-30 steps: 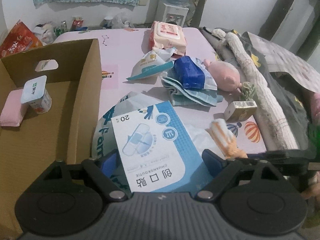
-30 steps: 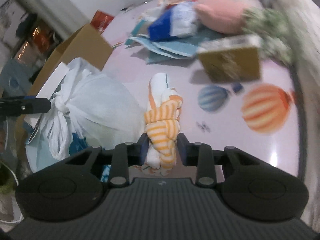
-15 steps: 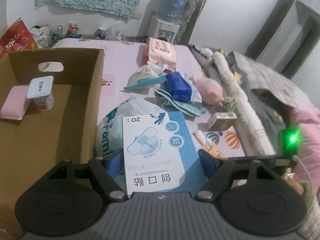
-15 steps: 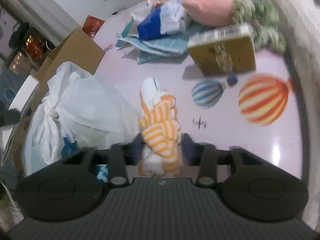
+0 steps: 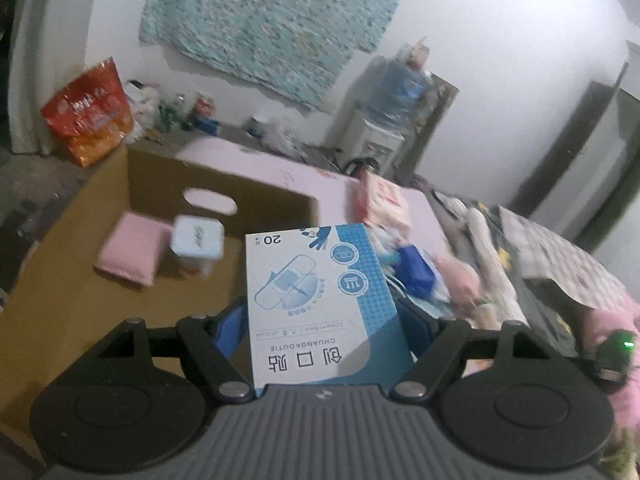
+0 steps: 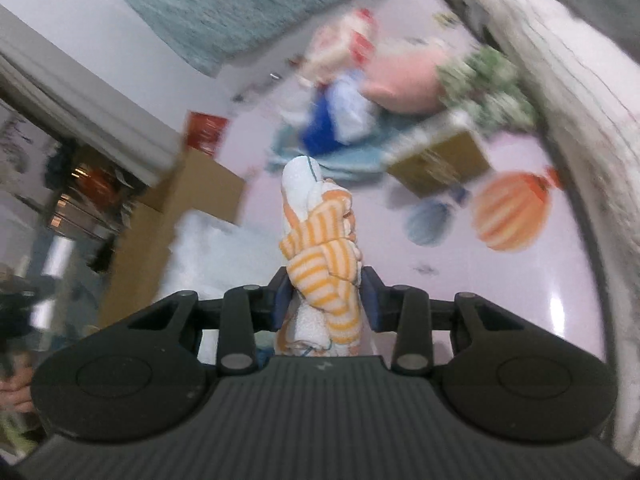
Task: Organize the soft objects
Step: 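Grasp the striped towel with the right tool while the left tool holds the bandage box, then lower both tools into the cardboard box and release the bandage box and towel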
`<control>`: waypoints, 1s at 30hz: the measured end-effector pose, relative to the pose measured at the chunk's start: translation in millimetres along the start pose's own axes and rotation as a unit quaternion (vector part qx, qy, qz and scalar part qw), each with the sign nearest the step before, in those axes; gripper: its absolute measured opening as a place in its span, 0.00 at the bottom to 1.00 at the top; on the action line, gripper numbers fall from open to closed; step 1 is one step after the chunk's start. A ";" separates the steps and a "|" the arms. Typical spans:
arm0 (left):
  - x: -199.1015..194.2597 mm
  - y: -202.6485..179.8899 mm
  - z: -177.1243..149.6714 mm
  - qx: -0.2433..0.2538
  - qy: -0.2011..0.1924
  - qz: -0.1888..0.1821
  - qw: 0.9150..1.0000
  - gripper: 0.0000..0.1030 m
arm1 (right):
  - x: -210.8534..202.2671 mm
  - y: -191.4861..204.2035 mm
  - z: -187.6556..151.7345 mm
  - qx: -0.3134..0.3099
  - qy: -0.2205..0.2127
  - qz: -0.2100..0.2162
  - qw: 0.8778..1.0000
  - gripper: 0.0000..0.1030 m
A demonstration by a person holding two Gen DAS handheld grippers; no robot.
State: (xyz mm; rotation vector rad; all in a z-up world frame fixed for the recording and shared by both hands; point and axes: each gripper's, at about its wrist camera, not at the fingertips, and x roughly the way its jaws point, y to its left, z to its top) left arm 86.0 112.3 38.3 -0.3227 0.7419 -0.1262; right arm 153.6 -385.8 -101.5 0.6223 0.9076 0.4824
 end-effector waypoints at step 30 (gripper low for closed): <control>171.0 29.4 65.1 -0.004 0.072 0.062 0.996 0.88 | 30.6 34.8 -2.0 0.033 0.000 0.120 0.992 0.35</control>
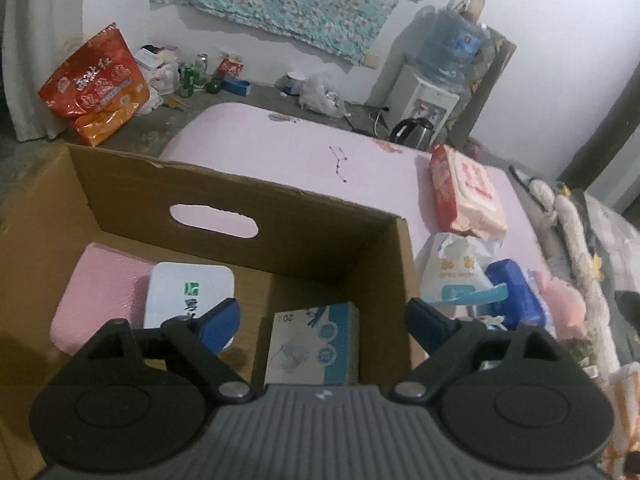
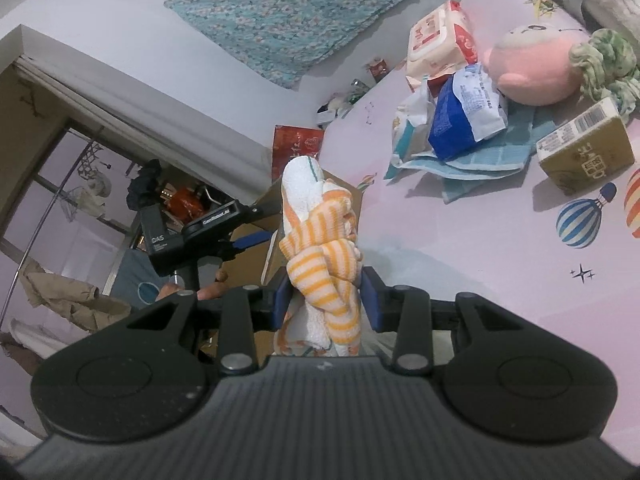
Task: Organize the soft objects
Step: 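Lower both tools into the cardboard box and release the bandage box and towel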
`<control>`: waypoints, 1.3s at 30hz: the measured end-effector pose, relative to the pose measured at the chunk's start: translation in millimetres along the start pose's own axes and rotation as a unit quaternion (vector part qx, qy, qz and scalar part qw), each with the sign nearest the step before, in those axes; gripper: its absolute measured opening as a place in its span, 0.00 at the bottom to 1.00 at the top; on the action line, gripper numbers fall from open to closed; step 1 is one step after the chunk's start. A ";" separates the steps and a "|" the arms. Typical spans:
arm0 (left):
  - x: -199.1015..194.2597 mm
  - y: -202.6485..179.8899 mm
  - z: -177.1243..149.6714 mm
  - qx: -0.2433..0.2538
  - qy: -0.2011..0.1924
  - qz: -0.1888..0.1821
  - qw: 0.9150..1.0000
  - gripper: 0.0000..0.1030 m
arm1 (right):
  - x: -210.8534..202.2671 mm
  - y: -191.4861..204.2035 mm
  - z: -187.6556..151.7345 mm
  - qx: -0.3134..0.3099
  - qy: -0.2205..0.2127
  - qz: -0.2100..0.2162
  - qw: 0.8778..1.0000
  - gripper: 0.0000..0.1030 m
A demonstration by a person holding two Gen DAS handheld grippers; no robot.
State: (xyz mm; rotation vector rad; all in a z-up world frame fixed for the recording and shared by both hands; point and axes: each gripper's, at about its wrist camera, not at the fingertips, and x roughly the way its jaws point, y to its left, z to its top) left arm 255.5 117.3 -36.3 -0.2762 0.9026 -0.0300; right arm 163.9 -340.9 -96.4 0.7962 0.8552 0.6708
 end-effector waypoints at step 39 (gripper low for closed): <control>-187.7 89.2 -98.1 -0.100 -0.098 0.032 0.990 0.88 | 239.5 155.3 25.1 -0.043 0.084 -0.086 0.992 0.63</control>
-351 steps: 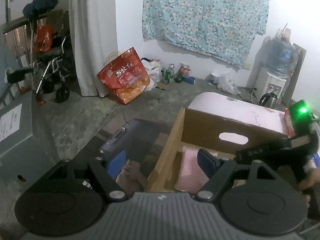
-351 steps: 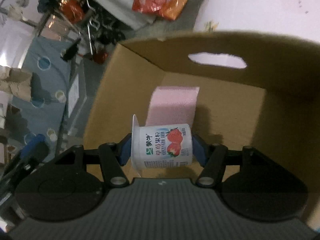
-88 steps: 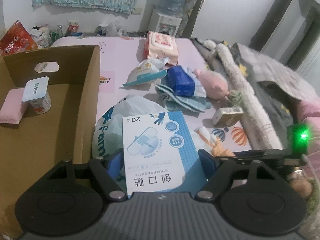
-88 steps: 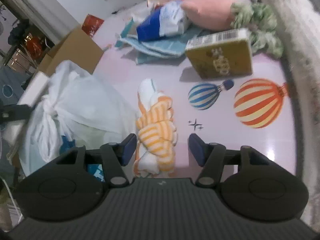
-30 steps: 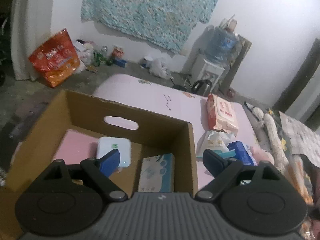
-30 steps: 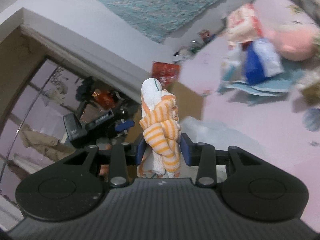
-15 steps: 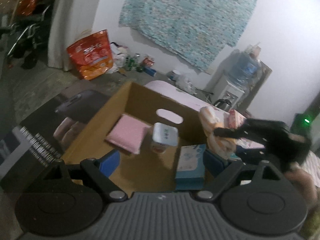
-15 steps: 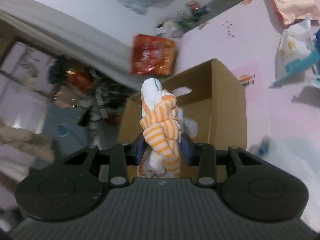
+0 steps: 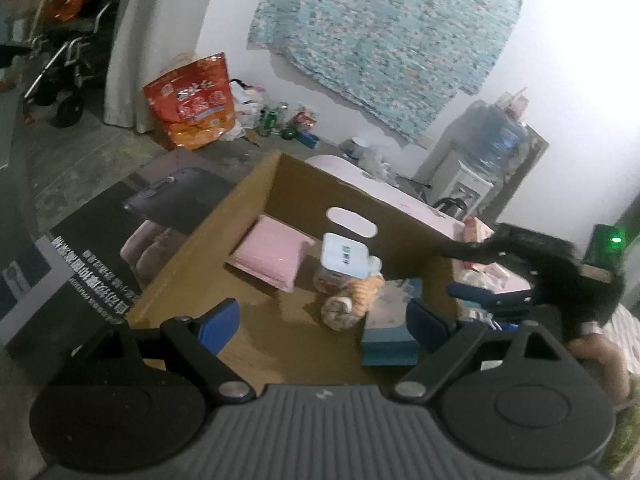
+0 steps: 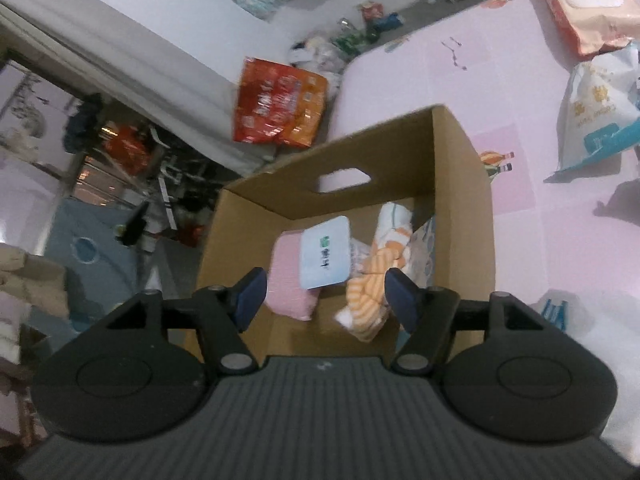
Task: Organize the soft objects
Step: 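Lower both tools into the cardboard box and release the bandage box and towel, then move both tools back over the bed toward the gold packet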
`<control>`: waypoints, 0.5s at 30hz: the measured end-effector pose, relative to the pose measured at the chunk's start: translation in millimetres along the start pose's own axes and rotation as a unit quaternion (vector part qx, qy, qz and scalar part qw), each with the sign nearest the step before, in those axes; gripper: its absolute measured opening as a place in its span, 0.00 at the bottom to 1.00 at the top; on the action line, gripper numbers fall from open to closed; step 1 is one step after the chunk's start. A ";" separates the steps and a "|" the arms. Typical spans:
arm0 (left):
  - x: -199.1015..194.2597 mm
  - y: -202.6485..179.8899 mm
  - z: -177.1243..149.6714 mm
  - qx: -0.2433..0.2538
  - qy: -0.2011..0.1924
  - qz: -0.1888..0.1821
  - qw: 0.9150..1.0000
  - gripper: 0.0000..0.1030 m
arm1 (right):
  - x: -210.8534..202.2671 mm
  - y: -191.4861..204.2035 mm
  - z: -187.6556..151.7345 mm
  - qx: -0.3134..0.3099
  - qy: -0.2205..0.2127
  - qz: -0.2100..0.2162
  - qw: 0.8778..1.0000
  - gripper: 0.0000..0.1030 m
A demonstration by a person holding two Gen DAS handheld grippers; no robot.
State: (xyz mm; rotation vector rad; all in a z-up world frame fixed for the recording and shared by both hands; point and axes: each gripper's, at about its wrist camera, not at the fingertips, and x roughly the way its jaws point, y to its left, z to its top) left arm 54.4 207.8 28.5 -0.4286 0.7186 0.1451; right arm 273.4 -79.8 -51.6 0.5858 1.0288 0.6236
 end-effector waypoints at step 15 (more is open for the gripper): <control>1.9 -138.2 -64.1 0.167 0.022 -0.108 0.980 0.92 | -241.2 -123.5 -66.2 -0.010 -0.134 0.062 0.989 0.81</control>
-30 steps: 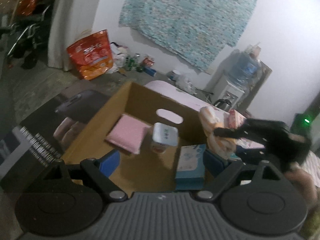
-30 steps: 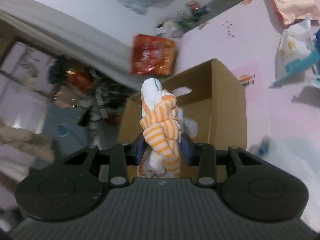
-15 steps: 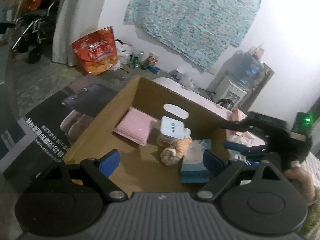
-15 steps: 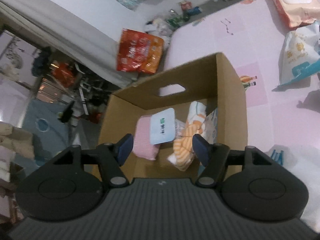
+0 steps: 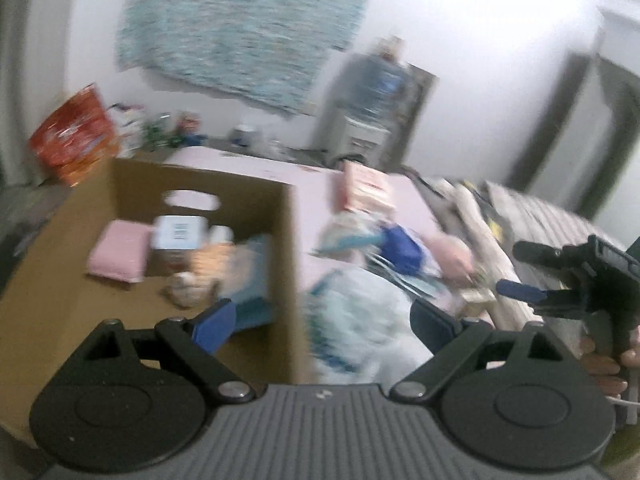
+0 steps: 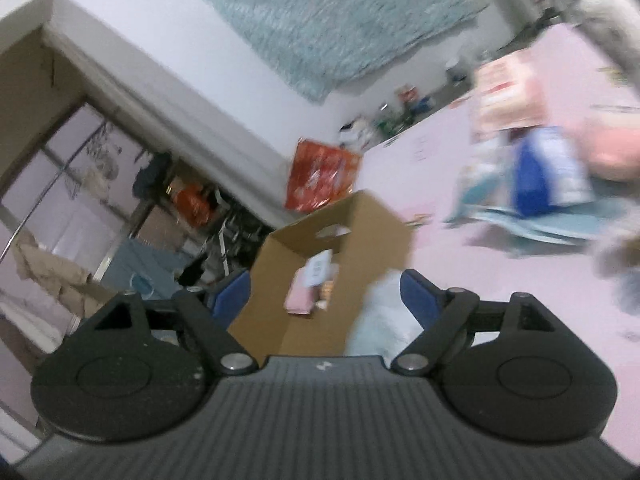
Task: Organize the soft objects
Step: 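Move both tools back over the bed toward the gold packet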
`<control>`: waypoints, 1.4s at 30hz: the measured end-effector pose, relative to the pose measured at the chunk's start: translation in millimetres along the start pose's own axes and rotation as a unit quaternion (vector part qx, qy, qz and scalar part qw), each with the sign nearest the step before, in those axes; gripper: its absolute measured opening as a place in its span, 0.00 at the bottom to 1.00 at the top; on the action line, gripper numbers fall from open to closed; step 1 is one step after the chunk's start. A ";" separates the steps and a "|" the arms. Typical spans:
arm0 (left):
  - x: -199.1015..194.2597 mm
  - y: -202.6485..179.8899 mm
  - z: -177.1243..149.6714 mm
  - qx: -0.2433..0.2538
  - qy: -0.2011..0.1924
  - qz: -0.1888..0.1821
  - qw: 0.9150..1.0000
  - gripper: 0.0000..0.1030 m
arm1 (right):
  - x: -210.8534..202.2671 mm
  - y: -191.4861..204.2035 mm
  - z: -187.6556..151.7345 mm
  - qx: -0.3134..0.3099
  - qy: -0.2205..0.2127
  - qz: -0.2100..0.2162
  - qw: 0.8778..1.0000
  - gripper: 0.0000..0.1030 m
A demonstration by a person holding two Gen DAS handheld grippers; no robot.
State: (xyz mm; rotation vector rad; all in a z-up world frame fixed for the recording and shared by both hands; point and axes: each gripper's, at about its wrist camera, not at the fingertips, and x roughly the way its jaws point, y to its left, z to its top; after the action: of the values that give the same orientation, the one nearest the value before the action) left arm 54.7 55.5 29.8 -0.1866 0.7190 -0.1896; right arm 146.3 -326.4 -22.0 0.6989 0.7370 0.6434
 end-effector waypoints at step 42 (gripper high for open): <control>169.5 -160.2 -22.9 0.118 0.114 -0.070 0.984 0.42 | -24.0 -160.9 -25.0 -0.091 0.012 -0.180 0.979 0.17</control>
State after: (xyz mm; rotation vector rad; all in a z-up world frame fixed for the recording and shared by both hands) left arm 147.0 -141.7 -57.1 0.0130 0.9048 -0.4332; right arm 156.8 -432.2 -147.7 0.3769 0.7917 0.3817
